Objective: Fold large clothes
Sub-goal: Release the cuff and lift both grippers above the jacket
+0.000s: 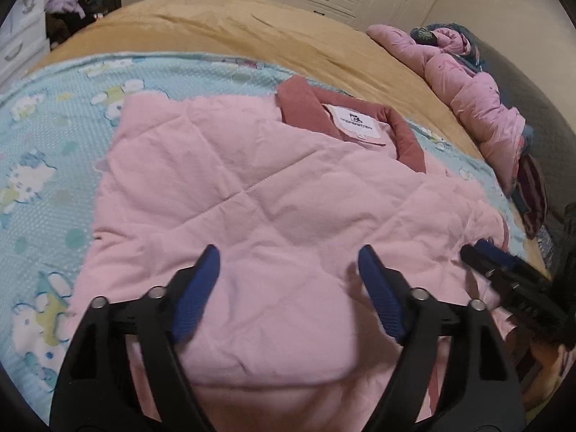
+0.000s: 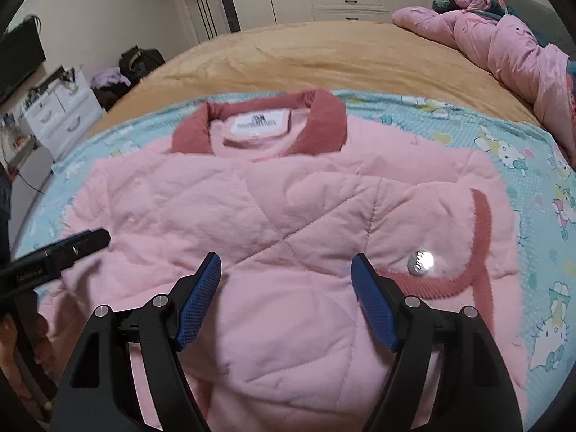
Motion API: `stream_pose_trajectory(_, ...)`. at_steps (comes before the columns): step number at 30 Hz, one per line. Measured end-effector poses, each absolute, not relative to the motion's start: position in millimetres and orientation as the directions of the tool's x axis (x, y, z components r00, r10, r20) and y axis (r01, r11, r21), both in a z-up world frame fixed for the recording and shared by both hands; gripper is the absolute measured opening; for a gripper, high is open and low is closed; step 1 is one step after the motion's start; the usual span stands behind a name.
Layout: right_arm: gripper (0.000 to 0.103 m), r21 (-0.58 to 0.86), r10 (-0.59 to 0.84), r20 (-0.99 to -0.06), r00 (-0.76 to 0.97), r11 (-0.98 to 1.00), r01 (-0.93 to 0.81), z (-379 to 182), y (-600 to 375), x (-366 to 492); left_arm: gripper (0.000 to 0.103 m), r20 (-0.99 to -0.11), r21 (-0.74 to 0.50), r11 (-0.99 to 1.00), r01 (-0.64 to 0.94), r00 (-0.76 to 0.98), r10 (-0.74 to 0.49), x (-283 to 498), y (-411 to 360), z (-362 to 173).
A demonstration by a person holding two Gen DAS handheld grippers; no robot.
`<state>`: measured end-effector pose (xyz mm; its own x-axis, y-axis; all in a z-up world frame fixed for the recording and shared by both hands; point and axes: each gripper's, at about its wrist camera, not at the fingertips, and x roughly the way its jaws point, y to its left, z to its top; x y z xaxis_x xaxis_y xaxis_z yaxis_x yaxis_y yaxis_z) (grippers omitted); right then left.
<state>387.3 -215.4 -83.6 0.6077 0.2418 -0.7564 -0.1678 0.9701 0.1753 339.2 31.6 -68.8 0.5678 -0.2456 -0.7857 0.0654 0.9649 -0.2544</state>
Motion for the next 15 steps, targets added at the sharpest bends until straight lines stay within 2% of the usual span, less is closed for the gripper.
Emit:
stream_pose_trajectory(2,0.078,0.191,0.259,-0.736,0.626,0.966,-0.175,-71.4,-217.8,379.6,0.08,-0.787,-0.236,0.97,0.064,0.572,-0.229,332.7,30.7,-65.7)
stream_pose_trajectory(5,0.086,0.22,0.302,-0.704,0.642,0.953,-0.207,-53.6,-219.8,365.3,0.082,-0.796,-0.2,0.978,0.058,0.573,-0.197,323.2,29.8,-64.7)
stream_pose_trajectory(9,0.087,0.248,0.339,-0.703,0.626,0.941,-0.231,-49.7,-217.5,355.7,0.09,-0.799,-0.169,0.983,0.076,0.574,-0.182,314.1,25.3,-65.7)
stream_pose_trajectory(15,0.087,0.225,0.326,-0.768,0.551,0.943,-0.244,-74.7,-200.9,359.1,0.093,-0.813,-0.139,0.987,0.078,0.561,-0.159,312.5,19.6,-85.4)
